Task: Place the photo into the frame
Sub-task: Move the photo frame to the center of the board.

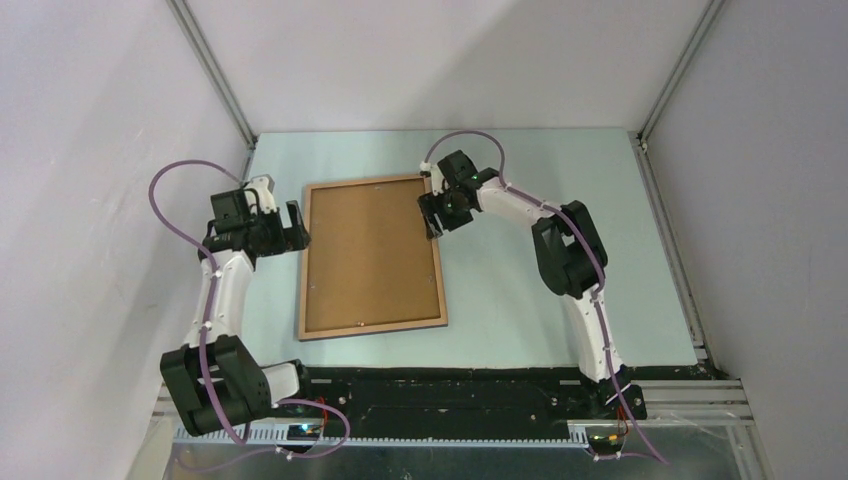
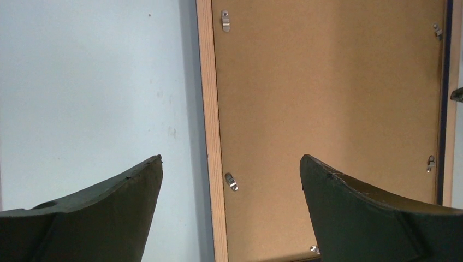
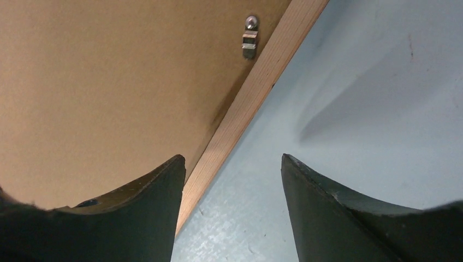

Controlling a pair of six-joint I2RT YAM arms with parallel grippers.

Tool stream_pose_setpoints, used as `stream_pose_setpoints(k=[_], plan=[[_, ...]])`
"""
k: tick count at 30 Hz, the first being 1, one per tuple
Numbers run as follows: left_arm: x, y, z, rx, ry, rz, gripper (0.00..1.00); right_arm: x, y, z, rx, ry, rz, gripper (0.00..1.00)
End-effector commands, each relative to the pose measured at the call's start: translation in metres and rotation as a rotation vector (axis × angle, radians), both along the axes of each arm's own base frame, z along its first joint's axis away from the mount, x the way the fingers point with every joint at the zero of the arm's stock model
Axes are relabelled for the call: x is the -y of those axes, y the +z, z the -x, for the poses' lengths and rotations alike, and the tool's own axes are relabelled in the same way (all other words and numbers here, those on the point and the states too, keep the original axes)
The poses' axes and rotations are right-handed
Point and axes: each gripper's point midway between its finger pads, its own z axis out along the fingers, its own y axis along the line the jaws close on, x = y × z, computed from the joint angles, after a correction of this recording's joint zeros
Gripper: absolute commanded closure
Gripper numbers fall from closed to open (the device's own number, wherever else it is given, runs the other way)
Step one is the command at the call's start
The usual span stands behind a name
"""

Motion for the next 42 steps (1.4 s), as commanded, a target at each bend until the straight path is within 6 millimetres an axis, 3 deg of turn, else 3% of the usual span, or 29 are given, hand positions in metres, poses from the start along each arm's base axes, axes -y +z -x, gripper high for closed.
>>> stream_pose_setpoints(k=[1,11,16,21,34,42], plan=[[-0.003,0.011,0.000,0.048,-0.017,-0.046,0.00,-0.011,-0.001,-0.012,0.009,-0.040,-0.001,0.33],[-0.003,0.008,0.001,0.040,-0.011,-0.049,0.00,-0.019,-0.019,-0.015,-0.017,-0.069,0.021,0.50],[-0.006,0.002,0.001,0.022,-0.008,-0.058,0.00,-0.010,-0.026,-0.015,-0.028,-0.098,0.049,0.63],[-0.009,-0.005,0.001,-0.001,-0.002,-0.071,0.00,0.008,-0.024,-0.014,-0.019,-0.138,0.065,0.70],[-0.006,-0.016,-0.008,-0.042,-0.022,-0.044,0.00,0.059,-0.011,-0.009,0.036,-0.243,0.083,1.00],[0.014,-0.036,-0.024,-0.115,-0.089,-0.035,0.00,0.104,0.005,-0.008,0.028,-0.339,0.030,1.00]])
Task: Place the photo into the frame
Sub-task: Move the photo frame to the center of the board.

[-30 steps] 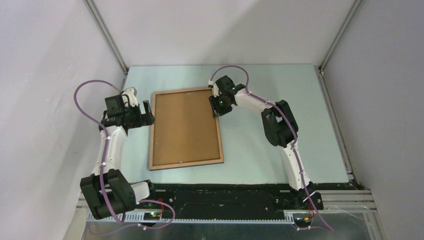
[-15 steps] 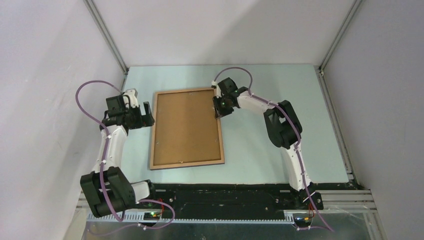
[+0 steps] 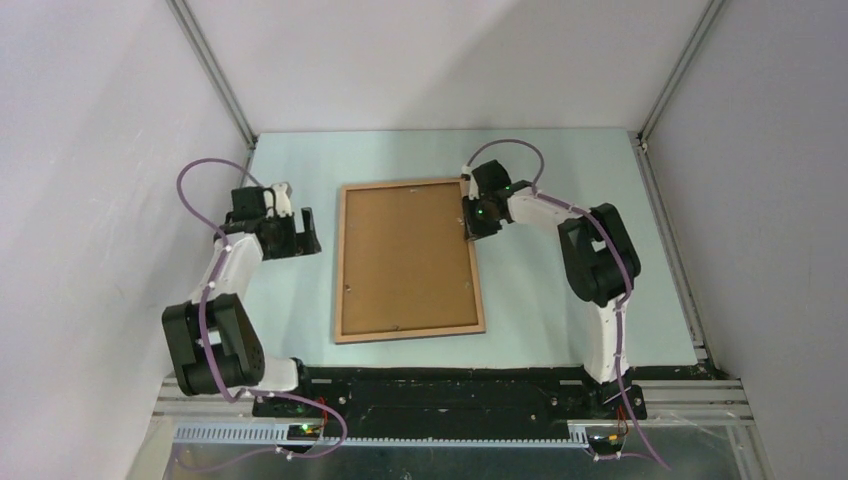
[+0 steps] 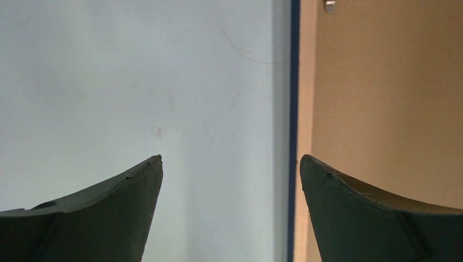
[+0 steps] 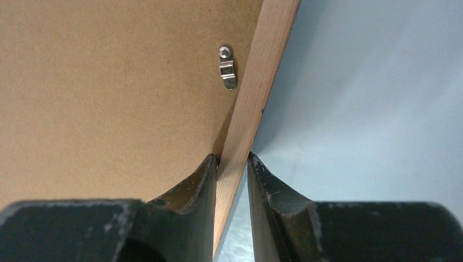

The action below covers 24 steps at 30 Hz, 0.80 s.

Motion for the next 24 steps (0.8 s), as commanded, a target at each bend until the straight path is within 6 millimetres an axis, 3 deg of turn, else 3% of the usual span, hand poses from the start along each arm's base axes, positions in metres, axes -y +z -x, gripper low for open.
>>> stream_pose_setpoints(k=[1,10,11,18,24], plan=[[0.016,0.012,-0.027,0.040,-0.077,-0.026,0.00,0.041,0.028,-0.010,0.054,-0.078,-0.004,1.00],[0.067,-0.003,-0.060,-0.018,-0.177,0.022,0.01,0.086,0.027,0.026,0.004,-0.095,-0.055,1.00],[0.082,-0.005,-0.060,-0.023,-0.214,0.032,0.01,0.089,0.021,0.034,-0.017,-0.096,-0.058,1.00],[0.145,-0.009,-0.071,-0.053,-0.320,0.098,0.04,0.089,0.022,0.057,-0.015,-0.045,-0.109,0.99],[0.180,-0.013,-0.092,-0.069,-0.373,0.060,0.05,0.089,0.022,0.055,-0.009,-0.026,-0.123,0.85]])
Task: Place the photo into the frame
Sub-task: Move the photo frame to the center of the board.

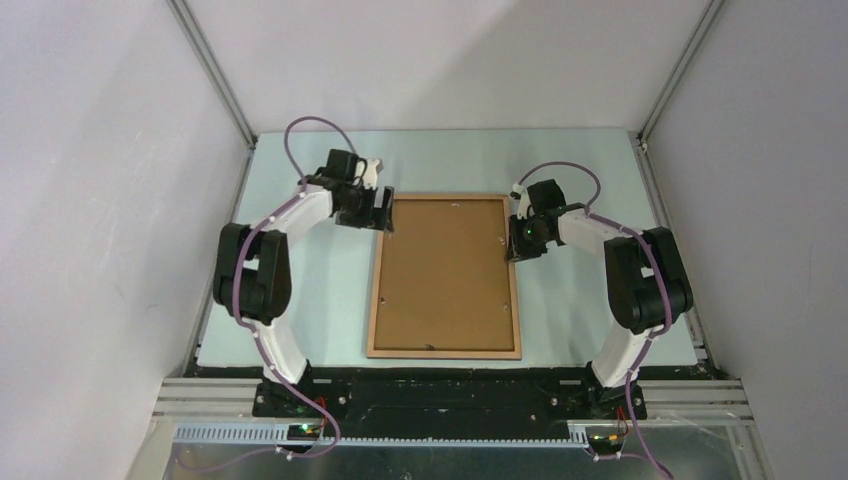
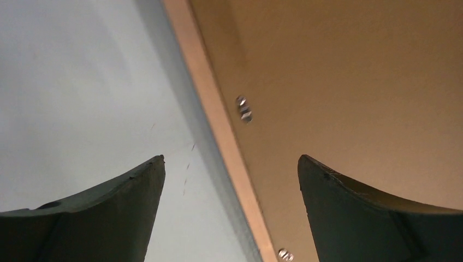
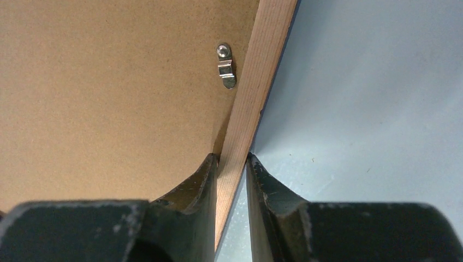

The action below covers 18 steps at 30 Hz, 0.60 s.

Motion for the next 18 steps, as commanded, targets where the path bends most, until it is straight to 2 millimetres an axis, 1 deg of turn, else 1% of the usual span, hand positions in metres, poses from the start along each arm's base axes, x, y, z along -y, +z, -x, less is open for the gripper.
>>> stream_pose_setpoints(k=[1,3,4,5,11,18], plan=[[0.019,0.006,-0.023,0.026,0.001,-0.017,0.05,-0.014,0.024,-0.008,0.083,0.076,-0.082,0.84],[0.020,-0.006,-0.028,0.003,0.008,-0.049,0.07,-0.014,0.025,-0.009,0.086,0.077,-0.086,0.81],[0.022,-0.006,-0.030,0.006,0.006,-0.059,0.07,-0.013,0.025,-0.009,0.086,0.077,-0.088,0.80],[0.020,-0.011,-0.032,-0.001,0.014,-0.080,0.07,-0.013,0.026,-0.010,0.088,0.076,-0.094,0.79],[0.016,-0.018,-0.037,0.000,0.018,-0.128,0.07,-0.012,0.025,-0.010,0.074,0.073,-0.121,0.77],[0.022,-0.028,-0.037,-0.015,0.001,-0.147,0.09,-0.013,0.023,-0.010,0.065,0.075,-0.143,0.76]])
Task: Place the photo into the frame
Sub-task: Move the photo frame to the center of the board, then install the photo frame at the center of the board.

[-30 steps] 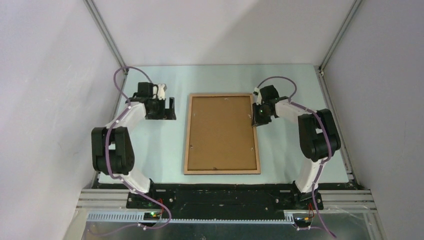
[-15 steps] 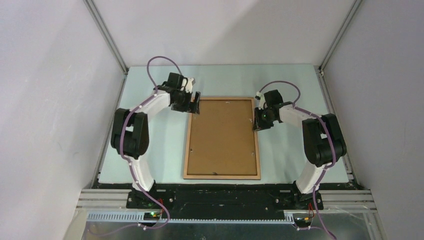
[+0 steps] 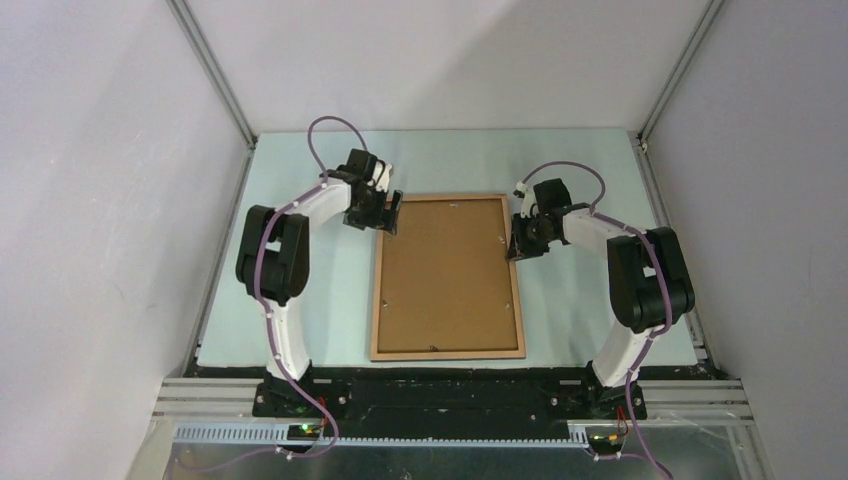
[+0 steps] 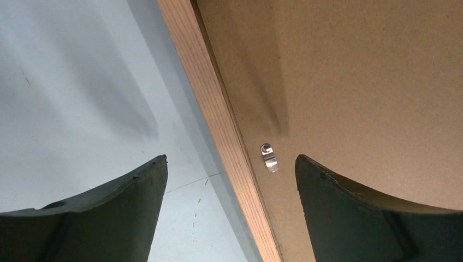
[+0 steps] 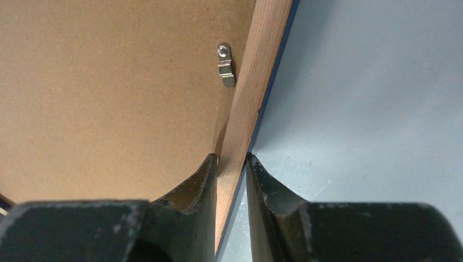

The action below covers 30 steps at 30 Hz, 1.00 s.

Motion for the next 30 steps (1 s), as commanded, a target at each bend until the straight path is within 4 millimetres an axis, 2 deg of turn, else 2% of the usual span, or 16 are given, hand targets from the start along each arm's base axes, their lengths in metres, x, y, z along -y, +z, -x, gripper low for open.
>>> stream_pose_setpoints(k=[1,10,18,30], plan=[[0.009,0.007,-0.013,0.041,-0.011,-0.018,0.10,-0.015,0.020,-0.007,0.060,0.055,-0.088,0.76],[0.009,-0.004,-0.004,0.024,-0.030,-0.077,0.16,-0.015,0.021,-0.008,0.052,0.052,-0.113,0.76],[0.007,-0.006,-0.004,0.023,-0.034,-0.090,0.32,-0.015,0.021,-0.008,0.044,0.046,-0.127,0.75],[0.001,-0.006,0.008,0.002,-0.059,-0.110,0.45,-0.013,0.021,-0.009,0.040,0.039,-0.139,0.76]])
